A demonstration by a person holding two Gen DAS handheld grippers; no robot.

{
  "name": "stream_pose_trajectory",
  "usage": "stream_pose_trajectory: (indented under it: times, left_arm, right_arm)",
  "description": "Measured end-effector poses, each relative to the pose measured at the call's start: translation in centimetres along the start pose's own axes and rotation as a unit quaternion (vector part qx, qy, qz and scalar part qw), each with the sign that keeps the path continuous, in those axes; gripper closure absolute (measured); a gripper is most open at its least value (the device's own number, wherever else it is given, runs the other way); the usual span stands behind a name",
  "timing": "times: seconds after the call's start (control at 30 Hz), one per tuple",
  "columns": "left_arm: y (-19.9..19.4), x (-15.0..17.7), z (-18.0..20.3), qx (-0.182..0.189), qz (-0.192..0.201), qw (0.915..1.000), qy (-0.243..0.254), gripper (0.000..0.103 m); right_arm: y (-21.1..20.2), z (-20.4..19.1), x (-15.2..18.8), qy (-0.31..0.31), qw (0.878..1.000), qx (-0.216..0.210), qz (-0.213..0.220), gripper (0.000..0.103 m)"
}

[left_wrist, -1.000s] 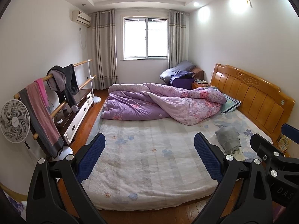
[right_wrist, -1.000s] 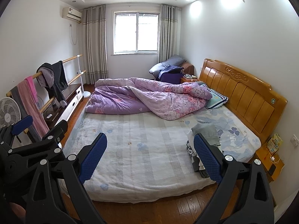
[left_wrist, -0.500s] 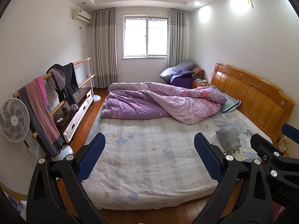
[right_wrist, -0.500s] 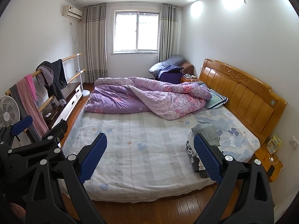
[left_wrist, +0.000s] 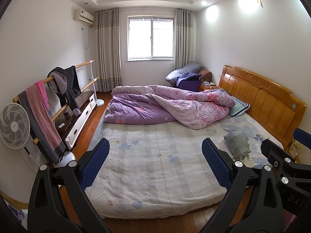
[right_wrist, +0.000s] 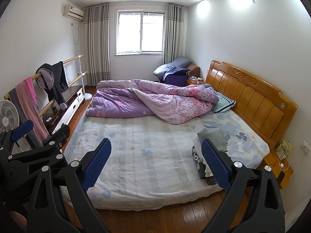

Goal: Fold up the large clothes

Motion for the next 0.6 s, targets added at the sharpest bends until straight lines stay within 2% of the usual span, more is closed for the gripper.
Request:
stream_pose_trajectory:
  times: [0.4,0.6]
  left_arm:
    - [0.2,0.2,0.0,-0.003,0.003,1.0000,0.003,0.007]
    - [0.8,1.1,1.5,0.002,0.003,1.0000,0.006,0.007]
  right_arm:
    - [0.2,0.6,0.0,-0.002,1.000,0.003,0.001,0.012]
    - [0.3,0.8,0.0,-0.003,1.000,0.003,0.000,0.012]
Point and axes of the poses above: each gripper's, at about its wrist camera, not at the fingertips, and y roughly the way its jaws point, z to its right, x to its underside, the point moved 8 cm from there along y, roughly the way its jaws point, and after that the axes turned 3 degrees about -z, right-handed, at the moved point
